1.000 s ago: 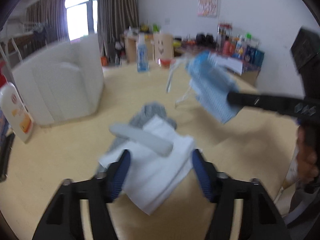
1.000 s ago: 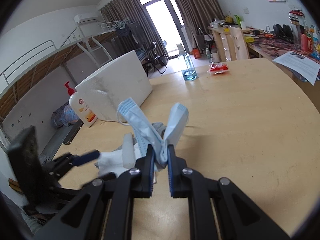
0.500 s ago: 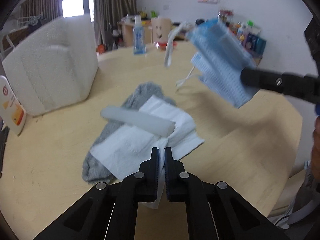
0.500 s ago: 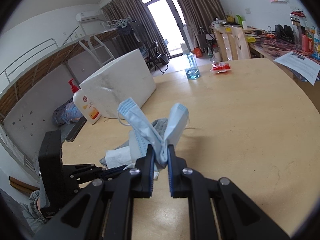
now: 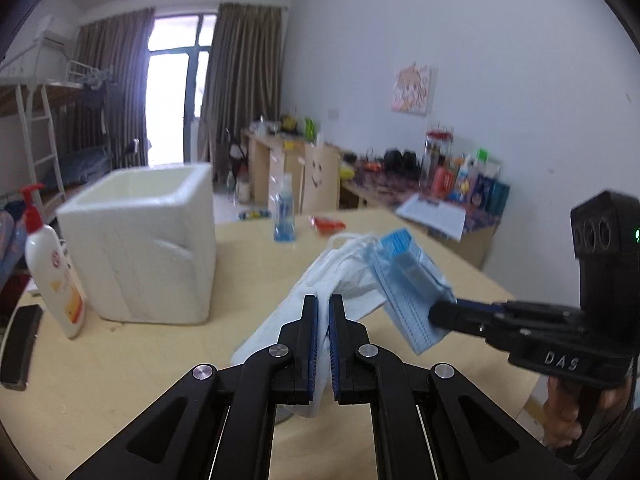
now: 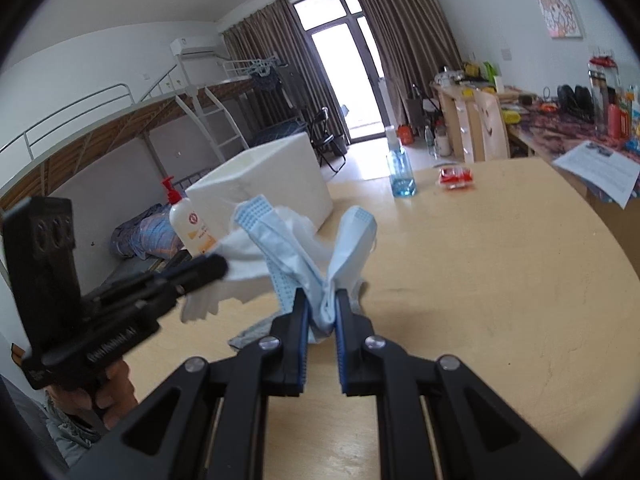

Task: Organize soft objects
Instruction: 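Carry the blue mask and white cloth up over the white foam box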

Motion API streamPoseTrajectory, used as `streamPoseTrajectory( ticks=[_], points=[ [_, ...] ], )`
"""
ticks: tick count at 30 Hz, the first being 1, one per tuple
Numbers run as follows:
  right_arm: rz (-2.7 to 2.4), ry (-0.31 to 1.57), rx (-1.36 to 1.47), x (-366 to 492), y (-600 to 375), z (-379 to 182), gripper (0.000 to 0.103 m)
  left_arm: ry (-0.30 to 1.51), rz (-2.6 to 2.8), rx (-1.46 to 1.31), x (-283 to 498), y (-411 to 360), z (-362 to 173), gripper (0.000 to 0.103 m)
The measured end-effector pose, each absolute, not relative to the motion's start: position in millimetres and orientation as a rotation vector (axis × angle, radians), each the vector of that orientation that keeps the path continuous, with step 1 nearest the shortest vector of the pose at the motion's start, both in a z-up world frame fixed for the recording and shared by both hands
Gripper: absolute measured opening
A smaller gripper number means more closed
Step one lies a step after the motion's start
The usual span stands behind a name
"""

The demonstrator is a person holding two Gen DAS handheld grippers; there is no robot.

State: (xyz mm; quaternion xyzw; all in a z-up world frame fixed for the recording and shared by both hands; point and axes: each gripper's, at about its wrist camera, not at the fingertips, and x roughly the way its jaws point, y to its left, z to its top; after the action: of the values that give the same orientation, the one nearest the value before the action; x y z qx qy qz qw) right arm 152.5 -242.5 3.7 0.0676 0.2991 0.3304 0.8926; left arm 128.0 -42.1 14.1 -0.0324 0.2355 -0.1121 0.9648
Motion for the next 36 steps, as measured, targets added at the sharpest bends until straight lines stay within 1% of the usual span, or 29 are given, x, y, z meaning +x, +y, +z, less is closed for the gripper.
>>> streamPoseTrajectory(
  ticks=[6, 12, 18, 26, 36],
  points=[
    [0.692, 0.566, 0.122, 132.9, -235.9, 18.8, 0.015, 0.432, -0.178, -0.079, 110.1, -30.5, 22.5, 0.006],
    [0.696, 0.580, 0.112, 118.1, -217.1, 9.9, 0.015, 0.427, -0.071, -0.078, 84.9, -13.6, 13.3, 0.006],
    [0.721, 0.597, 0.144, 104.6, -192.4, 0.4, 0.015, 0.399, 0.041, -0.068, 49.0, 15.9, 7.1, 0.006],
    [0.713, 0.568, 0.079, 94.5, -137.1, 8.0, 0.015, 0.371, 0.147, -0.085, 20.6, 70.5, 12.7, 0.006],
    [0.712, 0.543, 0.022, 104.0, -101.2, 22.6, 0.015, 0.369, 0.158, -0.079, 38.3, 98.2, 24.0, 0.006]
  ],
)
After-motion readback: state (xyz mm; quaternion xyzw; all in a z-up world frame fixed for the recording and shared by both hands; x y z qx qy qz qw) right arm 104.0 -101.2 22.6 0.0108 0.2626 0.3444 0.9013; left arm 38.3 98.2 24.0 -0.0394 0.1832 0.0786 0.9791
